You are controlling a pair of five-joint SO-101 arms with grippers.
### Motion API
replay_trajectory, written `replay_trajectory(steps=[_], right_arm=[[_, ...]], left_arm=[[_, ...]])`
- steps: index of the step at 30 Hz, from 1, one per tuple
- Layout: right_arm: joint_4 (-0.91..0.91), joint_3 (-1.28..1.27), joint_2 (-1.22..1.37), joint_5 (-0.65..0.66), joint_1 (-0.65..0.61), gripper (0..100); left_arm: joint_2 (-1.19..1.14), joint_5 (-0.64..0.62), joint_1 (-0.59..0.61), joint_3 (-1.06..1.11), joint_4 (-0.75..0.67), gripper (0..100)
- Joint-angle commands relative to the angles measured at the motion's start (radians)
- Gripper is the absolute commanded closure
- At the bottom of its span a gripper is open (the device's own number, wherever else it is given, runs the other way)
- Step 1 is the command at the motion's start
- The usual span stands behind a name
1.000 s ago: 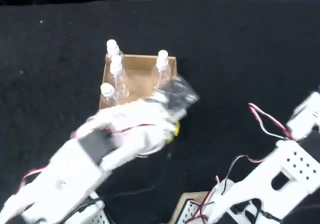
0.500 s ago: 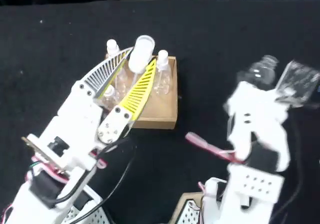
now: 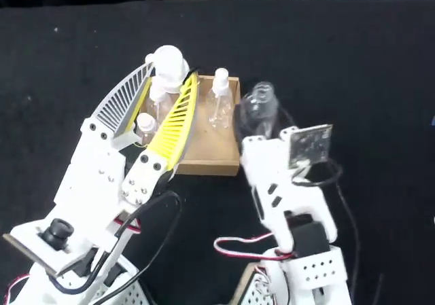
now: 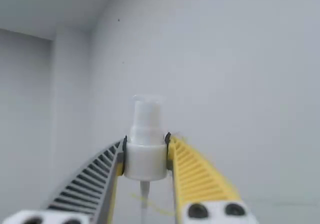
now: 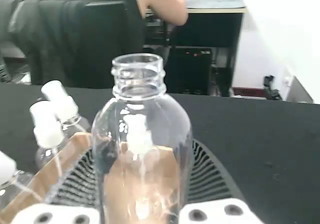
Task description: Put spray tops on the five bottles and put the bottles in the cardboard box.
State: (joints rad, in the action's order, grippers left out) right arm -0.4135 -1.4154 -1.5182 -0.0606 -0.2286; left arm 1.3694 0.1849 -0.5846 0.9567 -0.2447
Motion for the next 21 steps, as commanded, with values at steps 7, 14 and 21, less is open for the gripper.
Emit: replay_trajectory(steps=[7,14,21], right_arm=[[0.021,-0.122,-0.234,0.009,-0.032,98.7],[0.021,-0.22,-0.38,0.009,-0.032,98.7],[0.017,-0.223,-0.377,0.009,-0.032,98.7]], left_arm=[[-0.068,-0.008,-0.171,0.007,-0.017,96],[-0.25,-0.011,-0.191,-0.015,-0.183,96],[-0.353,-0.011,-0.191,0.041,-0.436,96]])
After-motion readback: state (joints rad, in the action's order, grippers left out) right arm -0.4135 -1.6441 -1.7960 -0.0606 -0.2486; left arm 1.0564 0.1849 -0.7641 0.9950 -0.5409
